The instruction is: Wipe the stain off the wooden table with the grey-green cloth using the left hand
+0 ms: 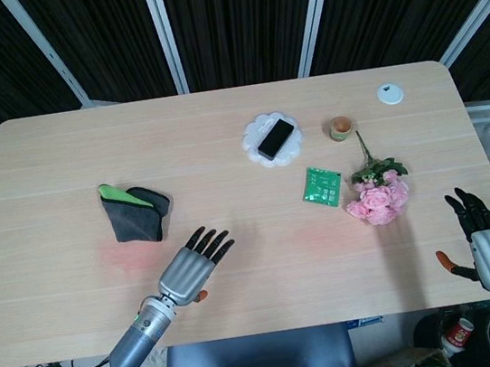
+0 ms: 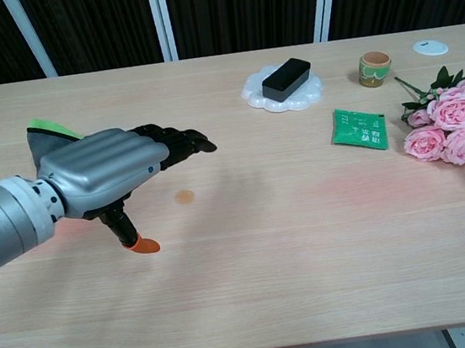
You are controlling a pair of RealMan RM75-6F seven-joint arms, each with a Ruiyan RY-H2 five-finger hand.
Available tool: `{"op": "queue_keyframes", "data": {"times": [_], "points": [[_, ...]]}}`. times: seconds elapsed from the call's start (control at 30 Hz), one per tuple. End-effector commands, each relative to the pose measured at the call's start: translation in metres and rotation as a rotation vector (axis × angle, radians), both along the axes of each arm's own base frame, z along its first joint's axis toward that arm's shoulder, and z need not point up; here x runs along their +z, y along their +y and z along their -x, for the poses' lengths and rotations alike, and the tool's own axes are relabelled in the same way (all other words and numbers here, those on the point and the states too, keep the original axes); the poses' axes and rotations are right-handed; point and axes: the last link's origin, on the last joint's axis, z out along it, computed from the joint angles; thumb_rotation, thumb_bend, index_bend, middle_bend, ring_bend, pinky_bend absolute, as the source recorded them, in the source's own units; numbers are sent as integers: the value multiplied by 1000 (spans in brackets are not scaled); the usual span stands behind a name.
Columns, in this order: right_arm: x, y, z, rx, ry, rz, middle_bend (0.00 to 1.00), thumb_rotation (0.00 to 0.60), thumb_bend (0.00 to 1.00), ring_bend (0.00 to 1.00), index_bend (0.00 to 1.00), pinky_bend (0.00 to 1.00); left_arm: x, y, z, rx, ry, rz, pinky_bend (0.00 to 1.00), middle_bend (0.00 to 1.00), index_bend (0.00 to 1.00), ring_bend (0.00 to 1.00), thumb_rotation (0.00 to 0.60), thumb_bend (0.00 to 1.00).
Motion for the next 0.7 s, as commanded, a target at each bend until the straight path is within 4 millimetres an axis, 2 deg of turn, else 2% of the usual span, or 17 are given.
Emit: {"op": "queue_keyframes", "data": {"times": [0.03, 0.27, 0.43, 0.7], "points": [[0, 0, 0, 0, 1, 0, 0, 600, 186, 0, 0, 187, 3, 10, 4, 7, 16, -21, 42, 0, 0, 0, 600, 12], [0, 0, 0, -3, 1, 2, 0, 600, 186, 0, 0, 187, 17, 38, 17, 29, 59, -82, 43, 0, 0, 0, 600, 12], [0, 0, 0, -3, 3, 2, 0, 600, 186, 0, 0, 187, 45, 60, 47, 79, 135, -166, 43, 0, 0, 0, 600, 12], [-1, 0, -1, -4, -1, -2, 0, 600, 187, 0, 0, 187, 84, 85, 95, 164, 238, -239, 43, 0, 0, 0, 600, 12]]}}
